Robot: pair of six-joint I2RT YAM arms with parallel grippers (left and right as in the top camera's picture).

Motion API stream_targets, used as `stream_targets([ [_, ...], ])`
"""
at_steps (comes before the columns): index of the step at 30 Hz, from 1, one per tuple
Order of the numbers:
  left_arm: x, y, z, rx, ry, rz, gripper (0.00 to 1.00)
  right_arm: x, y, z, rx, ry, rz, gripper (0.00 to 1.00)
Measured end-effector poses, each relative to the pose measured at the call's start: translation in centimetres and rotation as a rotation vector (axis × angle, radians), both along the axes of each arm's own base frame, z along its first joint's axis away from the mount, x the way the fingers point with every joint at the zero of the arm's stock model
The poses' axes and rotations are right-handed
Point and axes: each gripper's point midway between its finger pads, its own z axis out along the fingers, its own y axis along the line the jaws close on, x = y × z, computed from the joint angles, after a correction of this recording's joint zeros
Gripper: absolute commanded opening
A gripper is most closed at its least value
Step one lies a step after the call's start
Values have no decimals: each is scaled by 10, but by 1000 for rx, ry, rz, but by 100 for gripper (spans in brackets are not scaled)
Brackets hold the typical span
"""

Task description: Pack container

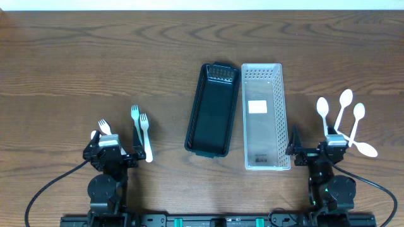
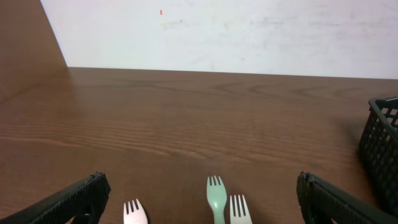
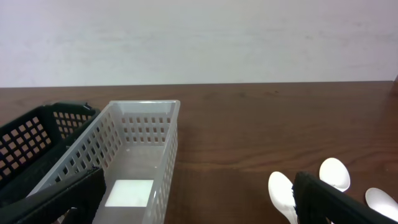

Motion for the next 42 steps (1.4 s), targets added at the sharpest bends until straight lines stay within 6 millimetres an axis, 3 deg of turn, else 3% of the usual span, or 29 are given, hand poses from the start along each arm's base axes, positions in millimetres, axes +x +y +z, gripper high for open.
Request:
stream_targets([
  [12, 2, 0, 3, -10, -25, -1, 98, 0, 0, 1, 1, -3, 2, 99],
  [18, -2, -6, -2, -78, 33, -22, 98, -2, 11, 0, 24, 30, 61, 99],
  [21, -8, -9, 14, -96, 102, -34, 98, -6, 13, 9, 28, 91, 75, 99],
  [25, -14, -9, 48, -108, 220, -28, 98, -6, 13, 46, 27, 152, 72, 99],
  [29, -10, -10, 62, -106, 432, -19, 98, 6, 9, 68, 30, 348, 55, 99],
  [32, -8, -10, 60, -102, 609, -8, 98, 15, 6, 65, 39, 595, 41, 99],
  [37, 1, -12, 53, -106, 821, -1, 98, 37, 5, 62, 47, 857, 32, 99],
  [38, 4, -13, 51, -111, 844, -1, 98, 42, 5, 61, 44, 878, 32, 91],
  [42, 9, -15, 36, -127, 922, 4, 98, 63, -8, 46, 4, 963, -32, 32],
])
